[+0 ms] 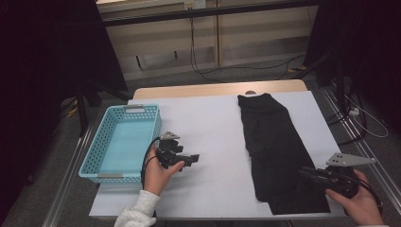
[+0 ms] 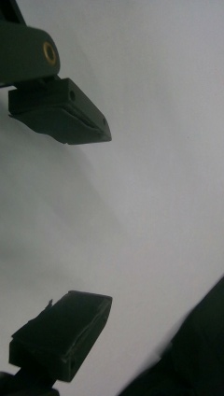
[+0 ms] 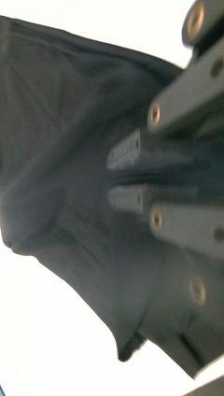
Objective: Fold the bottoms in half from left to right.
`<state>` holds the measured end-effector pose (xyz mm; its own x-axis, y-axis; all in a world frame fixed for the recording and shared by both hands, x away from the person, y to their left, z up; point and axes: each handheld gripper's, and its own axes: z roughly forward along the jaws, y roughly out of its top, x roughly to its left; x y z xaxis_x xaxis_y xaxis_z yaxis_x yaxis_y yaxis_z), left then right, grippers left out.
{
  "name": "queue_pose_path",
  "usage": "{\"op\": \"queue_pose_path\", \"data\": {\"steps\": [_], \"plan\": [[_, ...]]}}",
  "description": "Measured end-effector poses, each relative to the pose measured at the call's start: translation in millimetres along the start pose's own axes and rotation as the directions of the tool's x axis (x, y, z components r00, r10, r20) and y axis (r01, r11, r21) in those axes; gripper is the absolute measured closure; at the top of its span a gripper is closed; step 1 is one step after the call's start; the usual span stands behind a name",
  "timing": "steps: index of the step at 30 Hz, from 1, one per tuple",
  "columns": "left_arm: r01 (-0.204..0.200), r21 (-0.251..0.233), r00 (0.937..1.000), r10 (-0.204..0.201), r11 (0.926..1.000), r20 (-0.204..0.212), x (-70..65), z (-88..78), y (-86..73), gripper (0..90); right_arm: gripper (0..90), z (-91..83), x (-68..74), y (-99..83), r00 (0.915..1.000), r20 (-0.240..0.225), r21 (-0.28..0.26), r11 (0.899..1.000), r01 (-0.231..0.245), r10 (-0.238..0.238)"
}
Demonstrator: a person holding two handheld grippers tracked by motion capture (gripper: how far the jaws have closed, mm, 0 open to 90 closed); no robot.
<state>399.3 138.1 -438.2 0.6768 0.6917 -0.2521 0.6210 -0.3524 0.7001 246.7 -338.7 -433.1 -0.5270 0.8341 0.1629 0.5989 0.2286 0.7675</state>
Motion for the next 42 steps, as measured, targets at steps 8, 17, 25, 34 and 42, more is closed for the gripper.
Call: {"op": "queue_pose_path", "data": {"steps": [8, 17, 25, 34, 42], "plan": [[0.0, 0.0, 1.0, 0.0, 1.0, -0.005, -0.6, 0.5, -0.4, 17.8, 56.0, 3.9, -9.3, 19.3, 0.9959, 0.089, -0.022, 1.0, -0.013, 0.015], [0.003, 0.006, 1.0, -0.003, 1.0, -0.007, 2.2, -0.5, -1.1, 17.9, 61.3, 47.4, -41.9, 28.4, 0.9514, 0.297, 0.043, 0.994, -0.099, 0.082], [0.007, 0.001, 0.9999, -0.007, 1.0, -0.013, 3.1, -1.6, -2.5, 17.9, 70.1, 59.3, -43.6, 33.2, 0.9417, 0.331, 0.084, 0.992, -0.093, 0.06], [0.002, 0.003, 0.9999, -0.002, 1.0, -0.013, 2.5, -1.2, -2.2, 17.9, 89.4, 56.0, -43.1, 33.1, 0.9593, 0.267, 0.093, 0.988, -0.12, 0.092], [0.001, -0.004, 0.9999, -0.001, 1.0, -0.013, 2.3, -2.5, -1.2, 18.0, 89.5, 37.4, -52.4, 36.8, 0.9536, 0.284, 0.047, 0.992, -0.118, 0.1]]}}
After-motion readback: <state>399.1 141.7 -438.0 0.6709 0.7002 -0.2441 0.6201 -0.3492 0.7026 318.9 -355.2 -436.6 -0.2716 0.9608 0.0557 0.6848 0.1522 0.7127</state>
